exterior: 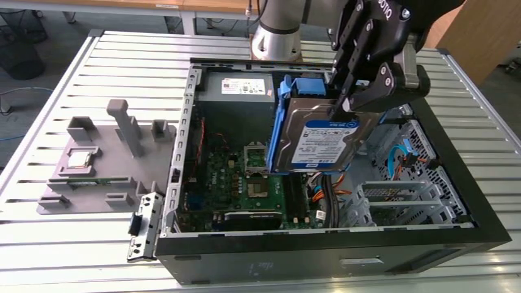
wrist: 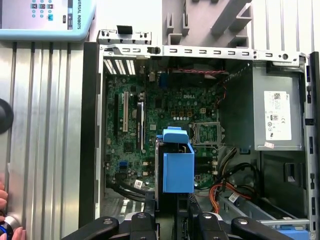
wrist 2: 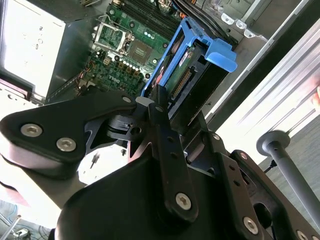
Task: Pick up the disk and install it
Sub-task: 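Pick up the disk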
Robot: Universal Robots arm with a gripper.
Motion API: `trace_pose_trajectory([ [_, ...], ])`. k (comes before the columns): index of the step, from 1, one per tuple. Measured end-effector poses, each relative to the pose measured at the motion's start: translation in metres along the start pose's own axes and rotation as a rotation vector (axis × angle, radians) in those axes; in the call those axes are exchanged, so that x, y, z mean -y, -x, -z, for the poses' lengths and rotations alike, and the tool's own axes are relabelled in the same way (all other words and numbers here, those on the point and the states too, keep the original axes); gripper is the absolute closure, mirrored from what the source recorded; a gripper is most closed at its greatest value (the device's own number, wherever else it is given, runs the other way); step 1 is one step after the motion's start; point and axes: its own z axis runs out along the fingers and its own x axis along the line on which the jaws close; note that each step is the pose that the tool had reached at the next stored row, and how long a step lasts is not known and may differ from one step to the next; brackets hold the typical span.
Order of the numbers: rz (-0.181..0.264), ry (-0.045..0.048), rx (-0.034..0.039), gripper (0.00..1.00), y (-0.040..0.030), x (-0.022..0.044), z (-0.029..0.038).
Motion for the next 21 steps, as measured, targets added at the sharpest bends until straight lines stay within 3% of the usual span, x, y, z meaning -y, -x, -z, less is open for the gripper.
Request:
trace_pose_trajectory([
  [12,0.000,0.0000,0.0000,0.65,0.0002,0.0153,0.0011],
  [21,0.000,0.0000,0.0000,0.65,0.0002,0.0173,0.0012],
])
